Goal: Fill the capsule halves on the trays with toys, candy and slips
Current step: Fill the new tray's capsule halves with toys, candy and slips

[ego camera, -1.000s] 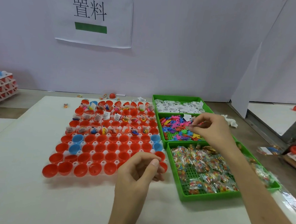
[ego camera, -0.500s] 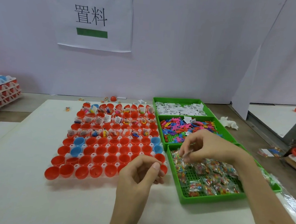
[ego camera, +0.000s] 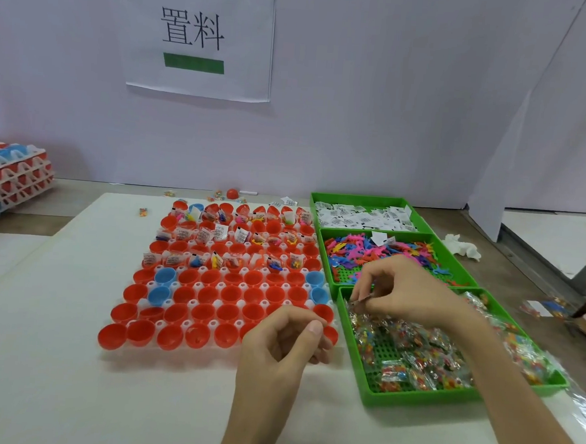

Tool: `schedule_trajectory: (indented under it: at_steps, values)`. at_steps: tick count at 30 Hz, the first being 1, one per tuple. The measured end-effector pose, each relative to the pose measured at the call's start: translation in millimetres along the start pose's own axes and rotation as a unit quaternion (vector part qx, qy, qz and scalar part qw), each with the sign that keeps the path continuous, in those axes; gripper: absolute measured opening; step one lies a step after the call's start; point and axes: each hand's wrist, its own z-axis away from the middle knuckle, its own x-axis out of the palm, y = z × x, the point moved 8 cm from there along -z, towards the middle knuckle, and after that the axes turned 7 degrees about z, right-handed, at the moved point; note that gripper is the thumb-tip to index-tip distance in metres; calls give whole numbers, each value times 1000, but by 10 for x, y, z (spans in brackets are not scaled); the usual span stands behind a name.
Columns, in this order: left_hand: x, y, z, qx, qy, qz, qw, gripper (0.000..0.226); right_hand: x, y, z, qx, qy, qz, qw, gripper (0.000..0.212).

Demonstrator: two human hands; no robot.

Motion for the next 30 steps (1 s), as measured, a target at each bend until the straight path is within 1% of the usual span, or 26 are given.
schedule_trajectory:
  at_steps: [3, 5, 7, 10, 12, 14, 17, 19, 23, 25, 27, 30]
  values:
    - [-25, -29, -5, -5, 6, -5, 1000, 23, -129, -121, 46, -29, 52, -98, 993, 17]
    - [-30, -24, -6, -8, 11, -3, 1000, 25, -157, -265, 77, -53, 65, -177, 981, 20]
    - [-29, -9, -9, -8, 20, 16, 1000, 17, -55, -447, 87, -83, 36, -253, 963, 24]
    - [-34, 13, -4, -7, 28, 53, 998, 31, 236, -721, 101, -123, -26, -308, 943, 20]
    - [-40, 91, 1, 18, 25, 55, 998, 26, 342, -828, 98, -138, -25, -320, 937, 18]
    - [-76, 134, 0, 38, 40, 64, 996, 26, 342, -858, 89, -140, 2, -338, 931, 18]
    - [-115, 104, -7, 44, 57, 67, 995, 32, 322, -854, 96, -136, 40, -351, 926, 19]
    - [-181, 100, -11, 53, 84, 67, 993, 27, 336, -880, 102, -139, 45, -357, 923, 18]
    - [-366, -7, -17, 23, 157, 126, 979, 20, 240, -869, 108, -132, 69, -310, 939, 14]
    - [-384, -1, -12, 29, 164, 119, 979, 19, 251, -840, 113, -114, 33, -280, 953, 13]
    - [-360, 43, -5, 44, 156, 77, 984, 17, 322, -816, 115, -99, -13, -228, 969, 15]
    - [-282, 73, 1, 61, 126, -5, 990, 25, 389, -789, 91, -97, -20, -170, 980, 18]
